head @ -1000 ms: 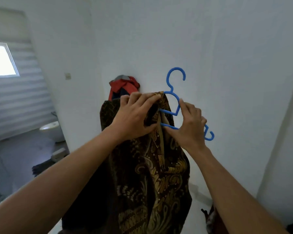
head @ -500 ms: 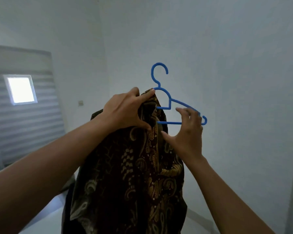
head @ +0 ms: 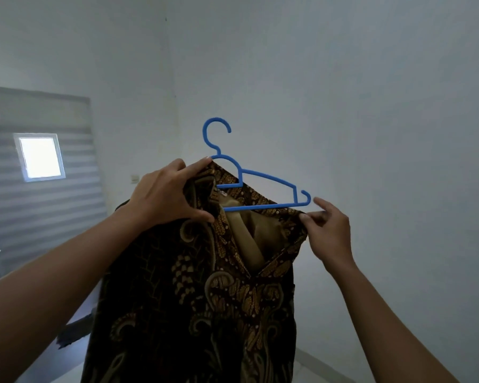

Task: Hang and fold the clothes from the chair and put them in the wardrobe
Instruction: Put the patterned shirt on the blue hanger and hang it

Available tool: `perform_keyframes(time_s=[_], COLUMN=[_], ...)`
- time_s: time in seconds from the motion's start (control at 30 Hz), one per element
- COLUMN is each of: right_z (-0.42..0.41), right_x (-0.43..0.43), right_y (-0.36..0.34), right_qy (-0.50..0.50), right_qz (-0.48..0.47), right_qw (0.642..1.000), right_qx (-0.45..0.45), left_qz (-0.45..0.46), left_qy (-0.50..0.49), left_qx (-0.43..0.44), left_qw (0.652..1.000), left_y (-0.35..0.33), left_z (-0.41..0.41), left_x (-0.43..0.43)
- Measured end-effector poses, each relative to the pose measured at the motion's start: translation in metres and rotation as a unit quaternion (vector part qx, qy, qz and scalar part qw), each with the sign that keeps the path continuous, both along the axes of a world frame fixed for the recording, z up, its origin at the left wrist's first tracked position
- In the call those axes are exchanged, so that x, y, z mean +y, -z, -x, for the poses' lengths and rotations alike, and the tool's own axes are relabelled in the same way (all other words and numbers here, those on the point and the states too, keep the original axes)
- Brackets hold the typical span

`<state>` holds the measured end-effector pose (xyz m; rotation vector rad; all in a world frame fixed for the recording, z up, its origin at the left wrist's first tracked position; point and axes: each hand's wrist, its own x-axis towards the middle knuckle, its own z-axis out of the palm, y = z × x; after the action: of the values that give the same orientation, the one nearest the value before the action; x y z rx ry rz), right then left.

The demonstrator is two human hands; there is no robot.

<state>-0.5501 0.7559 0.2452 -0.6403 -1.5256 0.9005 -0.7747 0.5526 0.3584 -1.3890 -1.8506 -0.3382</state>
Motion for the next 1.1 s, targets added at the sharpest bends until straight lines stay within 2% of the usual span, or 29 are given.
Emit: perform_keyframes(time_s=[0.1, 0.27, 0.47, 0.6, 0.7, 0.8, 0.93, 1.0, 1.07, 1.1], right_z=[0.001, 0.002, -0.008, -0.019, -0.031, -0.037, -0.024, -0.010, -0.001, -0.001], right_x=[-0.002, -0.002, -0.003, 0.006, 0.012, 0.007, -0.026, -0.052, -0.069, -0.073], right_y=[-0.011, -0.021, -0.027, -0.032, -0.046, -0.059, -0.073, -0.074, -0.069, -0.068], right_qy=[-0.004, -0.012, -0.021, -0.073, -0.115, -0.114, -0.084, -0.130, -0.202, -0.209], right_qz=[-0.040, -0.008, -0.044, -0.001, 0.028, 0.002, -0.082, -0.144, -0.189, -0.215], right_qw=[0.999, 1.000, 0.999, 0.997, 0.992, 0.992, 0.992, 0.981, 0.954, 0.944], right_qx=[-0.018, 0.026, 0.015, 0.026, 0.044, 0.048, 0.051, -0.009, -0.117, -0.141], left_qz=[-0.015, -0.046, -0.067, -0.057, -0.021, -0.023, -0.028, -0.036, -0.050, -0.057], left_qy=[0.019, 0.047, 0.052, 0.076, 0.057, 0.037, 0.021, 0.019, 0.029, 0.039], left_qx=[-0.010, -0.029, -0.035, -0.053, -0.041, -0.036, -0.020, -0.028, -0.046, -0.056], left_qw=[1.000, 0.997, 0.996, 0.994, 0.997, 0.998, 0.999, 0.999, 0.997, 0.996], left_y=[0.007, 0.007, 0.007, 0.008, 0.009, 0.010, 0.005, -0.001, -0.005, -0.006], left_z=[0.005, 0.001, 0.000, 0.003, 0.004, 0.001, -0.013, -0.023, -0.030, -0.032], left_x=[-0.004, -0.004, -0.009, -0.015, -0.020, -0.020, -0.010, -0.002, 0.002, 0.001])
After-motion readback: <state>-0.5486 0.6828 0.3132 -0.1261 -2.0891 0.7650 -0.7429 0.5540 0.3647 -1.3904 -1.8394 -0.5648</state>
